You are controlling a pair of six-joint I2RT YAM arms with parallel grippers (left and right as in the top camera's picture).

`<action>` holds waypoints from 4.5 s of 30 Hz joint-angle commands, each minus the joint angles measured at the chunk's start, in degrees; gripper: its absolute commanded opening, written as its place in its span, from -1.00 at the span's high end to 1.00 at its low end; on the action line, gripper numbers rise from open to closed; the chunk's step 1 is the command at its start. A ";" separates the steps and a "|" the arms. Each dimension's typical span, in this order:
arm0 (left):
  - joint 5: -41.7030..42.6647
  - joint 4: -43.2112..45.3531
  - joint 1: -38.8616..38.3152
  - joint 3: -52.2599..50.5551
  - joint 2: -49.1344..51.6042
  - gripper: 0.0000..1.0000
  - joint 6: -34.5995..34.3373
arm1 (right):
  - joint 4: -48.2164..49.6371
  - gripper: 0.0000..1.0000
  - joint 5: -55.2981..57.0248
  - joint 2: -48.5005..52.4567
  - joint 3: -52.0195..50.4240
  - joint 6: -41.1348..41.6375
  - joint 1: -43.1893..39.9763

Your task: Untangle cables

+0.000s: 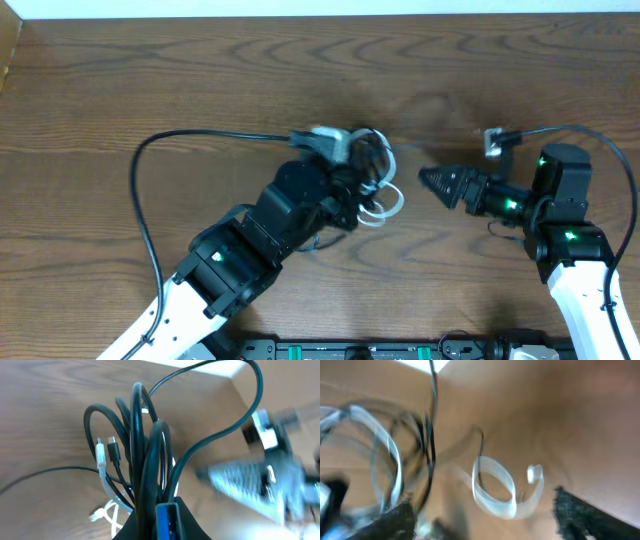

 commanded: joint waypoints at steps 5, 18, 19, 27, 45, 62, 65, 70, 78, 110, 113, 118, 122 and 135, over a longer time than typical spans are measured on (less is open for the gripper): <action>-9.22 -1.73 2.19 -0.13 0.44 0.85 -24.65 | -6.62 -0.36 -16.11 -0.50 0.44 -22.51 4.09; 12.46 -6.99 10.40 -0.13 4.83 0.85 -36.02 | 1.64 -0.67 -2.29 -0.52 0.44 -36.87 19.82; 14.43 -6.99 11.19 -0.13 5.27 0.85 -36.02 | 2.69 -0.63 -0.52 -0.52 0.44 -36.57 20.48; 24.39 -6.95 12.55 -0.11 8.70 0.85 -36.98 | 8.20 -0.24 13.57 -0.50 0.44 -33.16 25.90; 17.68 -7.50 12.55 -0.13 8.68 0.85 -26.77 | 6.80 0.98 -9.51 -1.31 0.50 -32.57 24.92; 26.60 -9.92 12.52 -0.13 8.68 0.85 1.11 | 6.56 0.98 -6.36 -10.14 0.50 -24.04 -0.22; 28.79 -7.48 12.52 -0.11 8.68 0.85 1.84 | 3.58 0.95 -9.35 -9.81 0.48 -24.06 0.96; 28.72 -4.59 12.52 -0.13 8.68 0.85 -5.29 | -3.87 0.63 -13.14 -9.73 0.48 -29.35 5.16; 28.74 -3.28 12.52 -0.13 8.68 0.85 -15.91 | -7.41 0.33 -4.13 -9.73 0.39 -34.51 15.54; 24.46 -4.72 12.52 -0.13 8.70 0.85 -32.33 | -6.21 0.59 5.16 -8.74 0.37 -23.19 19.71; 24.44 -6.32 12.52 -0.11 8.70 0.85 -32.33 | -3.48 0.53 5.33 -8.04 0.39 -22.29 19.71; 24.48 -7.15 12.52 -0.13 8.68 0.85 -32.33 | -1.79 0.46 5.25 -6.75 0.39 -22.25 19.71; 24.46 -7.15 12.52 -0.11 8.70 0.84 -32.35 | -1.77 0.47 3.93 -5.46 0.39 -22.27 19.74; 22.69 -7.15 12.52 -0.13 8.70 0.84 -31.74 | 8.85 0.34 -5.14 -8.68 0.61 -22.34 19.71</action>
